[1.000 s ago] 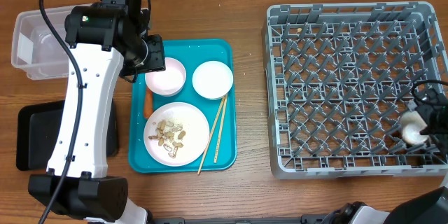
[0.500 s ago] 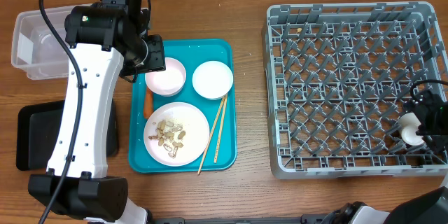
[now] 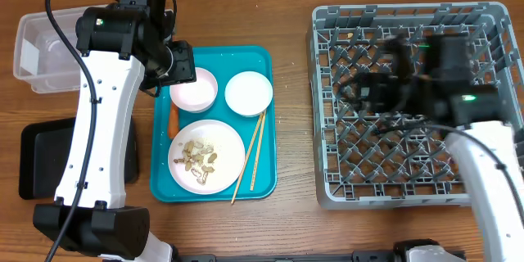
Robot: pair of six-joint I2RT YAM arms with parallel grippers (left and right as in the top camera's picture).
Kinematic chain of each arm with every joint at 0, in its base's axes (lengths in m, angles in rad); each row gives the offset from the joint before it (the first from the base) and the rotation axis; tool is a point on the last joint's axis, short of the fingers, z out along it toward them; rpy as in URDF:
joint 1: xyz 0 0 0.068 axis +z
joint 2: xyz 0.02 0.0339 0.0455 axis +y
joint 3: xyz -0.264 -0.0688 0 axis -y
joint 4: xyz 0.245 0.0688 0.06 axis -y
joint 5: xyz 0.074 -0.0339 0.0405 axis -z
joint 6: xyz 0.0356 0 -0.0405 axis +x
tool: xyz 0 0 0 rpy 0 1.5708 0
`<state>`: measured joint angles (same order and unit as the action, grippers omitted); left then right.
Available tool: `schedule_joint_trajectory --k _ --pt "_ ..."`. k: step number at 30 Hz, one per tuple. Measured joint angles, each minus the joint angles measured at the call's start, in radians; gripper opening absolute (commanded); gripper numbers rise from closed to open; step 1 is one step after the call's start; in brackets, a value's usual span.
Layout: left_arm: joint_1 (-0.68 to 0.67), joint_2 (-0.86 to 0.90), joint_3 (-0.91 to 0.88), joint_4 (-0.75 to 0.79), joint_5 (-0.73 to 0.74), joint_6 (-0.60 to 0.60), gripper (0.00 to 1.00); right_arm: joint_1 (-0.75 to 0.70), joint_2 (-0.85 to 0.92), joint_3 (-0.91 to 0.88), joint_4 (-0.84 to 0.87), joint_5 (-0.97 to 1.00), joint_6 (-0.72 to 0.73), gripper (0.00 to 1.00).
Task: Sort waste into correct bins and load items into the dishwasher
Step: 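Reach the right gripper to the pale green bowl on the tray, then grasp the pale green bowl and place it in the rack's back right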
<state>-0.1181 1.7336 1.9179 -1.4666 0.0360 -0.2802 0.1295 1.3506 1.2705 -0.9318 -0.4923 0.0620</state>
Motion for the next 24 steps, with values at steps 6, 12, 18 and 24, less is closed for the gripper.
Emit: schedule_joint_trajectory --k 6,12,18,24 --pt "0.023 0.0 0.0 -0.031 -0.013 -0.006 0.58 0.294 0.137 0.018 0.094 0.17 0.07 0.86" --pt "0.21 0.0 0.0 -0.083 -0.037 -0.011 0.62 0.388 0.315 0.171 0.097 0.328 0.101 0.9" --pt "0.368 0.0 0.0 -0.083 -0.032 -0.036 0.63 0.403 0.468 0.234 0.207 0.379 0.13 0.77" --pt "0.381 0.0 0.0 -0.083 -0.021 -0.039 0.63 0.436 0.626 0.234 0.301 0.405 0.177 0.58"
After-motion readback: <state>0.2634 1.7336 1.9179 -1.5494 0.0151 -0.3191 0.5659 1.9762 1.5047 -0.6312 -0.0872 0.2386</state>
